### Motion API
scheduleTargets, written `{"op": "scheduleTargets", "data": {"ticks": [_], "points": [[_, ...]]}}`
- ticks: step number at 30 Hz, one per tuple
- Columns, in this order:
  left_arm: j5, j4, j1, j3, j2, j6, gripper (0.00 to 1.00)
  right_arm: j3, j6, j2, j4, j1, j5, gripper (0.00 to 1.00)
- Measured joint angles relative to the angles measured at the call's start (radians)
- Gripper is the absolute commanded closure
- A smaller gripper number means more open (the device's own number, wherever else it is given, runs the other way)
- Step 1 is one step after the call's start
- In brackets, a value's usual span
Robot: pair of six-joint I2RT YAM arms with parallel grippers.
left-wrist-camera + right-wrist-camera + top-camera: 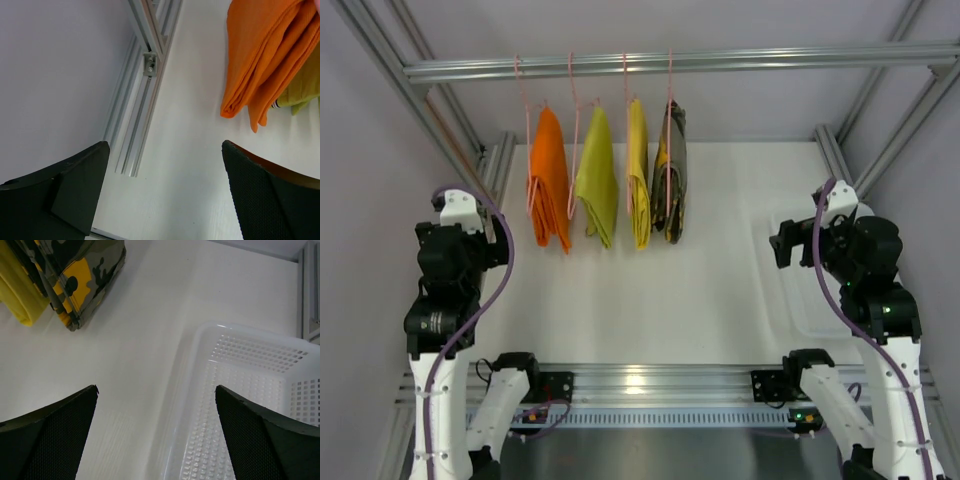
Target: Remove the trousers from the hanger
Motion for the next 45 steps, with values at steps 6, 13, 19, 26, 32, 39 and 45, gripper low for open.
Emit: {"op": "scheduleTargets", "data": {"ticks": [6, 13, 19, 26, 32, 39, 45], "points": [[-0.126, 0.012, 0.000, 0.000, -0.040, 0.026, 0.01, 0.021, 0.084, 0.027, -0.003, 0.000, -0.064, 0.00], [-0.194, 0.003, 0.000, 0.033, -0.053, 0.041, 0.01, 0.156, 0.319, 0.156, 0.053, -0.004, -0.251, 0.01], [-0.096, -0.042, 0.000, 0.164, -0.003, -0.004, 0.01, 0.164, 0.740, 0.303, 0.366, -0.004, -0.475, 0.11], [0.078, -0.089, 0.000, 0.225, 0.048, -0.062, 0.01, 0.165, 1.125, 0.504, 0.685, 0.091, -0.494, 0.30], [0.182, -0.100, 0.000, 0.301, 0.133, -0.101, 0.01, 0.251, 1.253, 0.629, 0.845, 0.247, -0.489, 0.42], [0.216, -0.100, 0.000, 0.334, 0.180, -0.115, 0.01, 0.326, 1.330, 0.756, 0.992, 0.290, -0.463, 0.45], [0.224, -0.100, 0.000, 0.335, 0.212, -0.115, 0.01, 0.377, 1.346, 0.875, 1.043, 0.324, -0.445, 0.46]]}}
